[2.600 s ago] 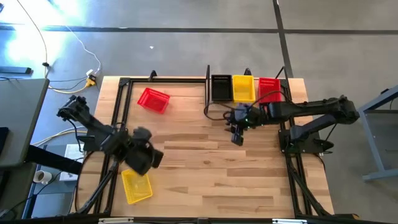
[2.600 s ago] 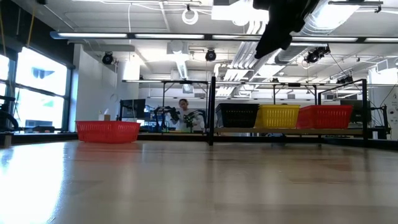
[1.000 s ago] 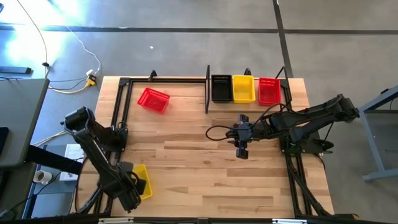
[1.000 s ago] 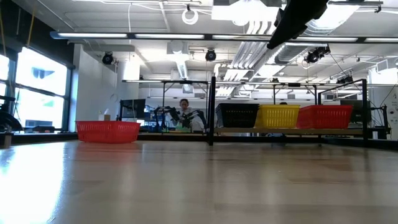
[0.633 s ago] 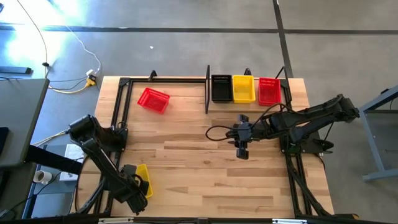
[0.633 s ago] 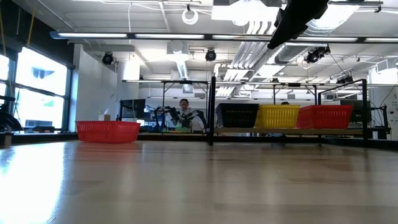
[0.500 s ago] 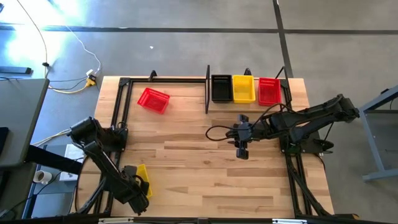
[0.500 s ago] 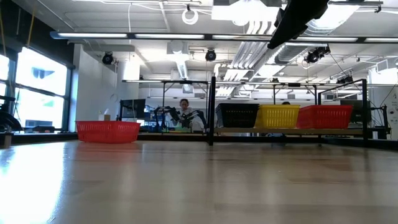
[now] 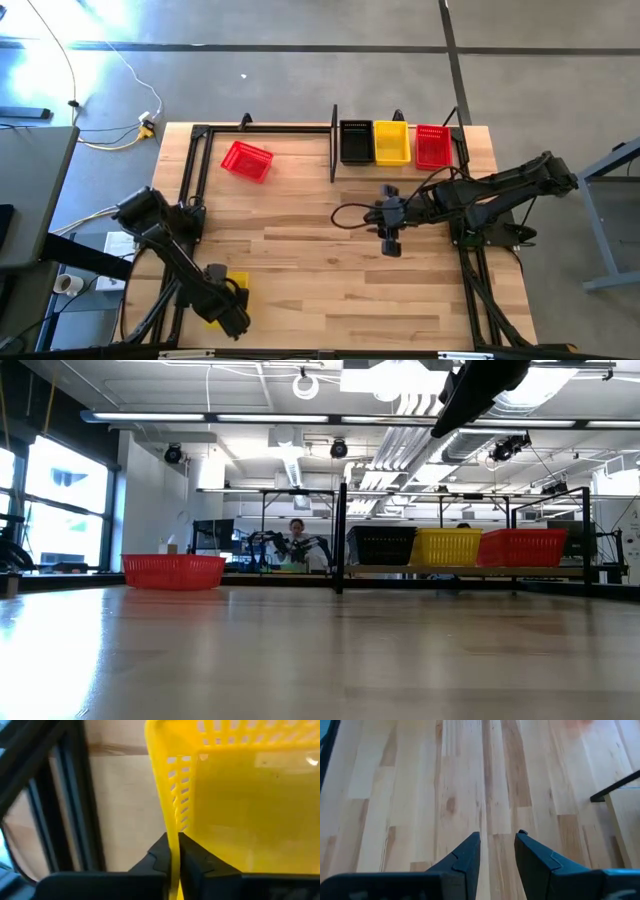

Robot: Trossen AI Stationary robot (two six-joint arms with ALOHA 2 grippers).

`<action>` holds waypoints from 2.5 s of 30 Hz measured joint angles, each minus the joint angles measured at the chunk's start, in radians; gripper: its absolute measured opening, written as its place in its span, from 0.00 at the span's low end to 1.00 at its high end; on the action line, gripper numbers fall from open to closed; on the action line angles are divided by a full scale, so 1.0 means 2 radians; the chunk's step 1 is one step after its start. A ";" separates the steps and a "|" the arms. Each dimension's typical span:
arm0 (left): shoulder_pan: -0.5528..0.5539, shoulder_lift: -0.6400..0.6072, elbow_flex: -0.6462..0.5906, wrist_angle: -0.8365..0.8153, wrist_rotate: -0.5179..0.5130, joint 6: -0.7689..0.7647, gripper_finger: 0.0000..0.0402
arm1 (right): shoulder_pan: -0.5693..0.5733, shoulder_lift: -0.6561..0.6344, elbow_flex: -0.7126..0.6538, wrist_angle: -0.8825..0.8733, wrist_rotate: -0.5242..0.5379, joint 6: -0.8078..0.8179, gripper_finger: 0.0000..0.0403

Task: Stack baskets on shelf by color
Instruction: Stack the yellow basket on the yellow basket on the shelf

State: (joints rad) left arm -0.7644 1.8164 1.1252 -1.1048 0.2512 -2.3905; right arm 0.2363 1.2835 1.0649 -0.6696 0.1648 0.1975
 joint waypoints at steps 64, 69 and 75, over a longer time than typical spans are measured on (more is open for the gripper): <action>0.438 0.001 0.196 0.175 -0.211 0.393 0.00 | -0.020 0.053 0.001 0.107 -0.058 -0.268 0.27; 0.438 0.001 0.196 0.180 -0.218 0.400 0.00 | -0.030 0.073 0.001 0.090 -0.044 -0.266 0.27; 0.438 0.001 0.196 0.185 -0.221 0.416 0.00 | -0.034 0.083 0.001 0.081 -0.047 -0.255 0.23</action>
State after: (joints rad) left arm 0.1120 1.8179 1.5166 -0.7354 -0.1906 -1.5575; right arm 0.1680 1.4487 1.0660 -0.5077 0.0708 -0.3120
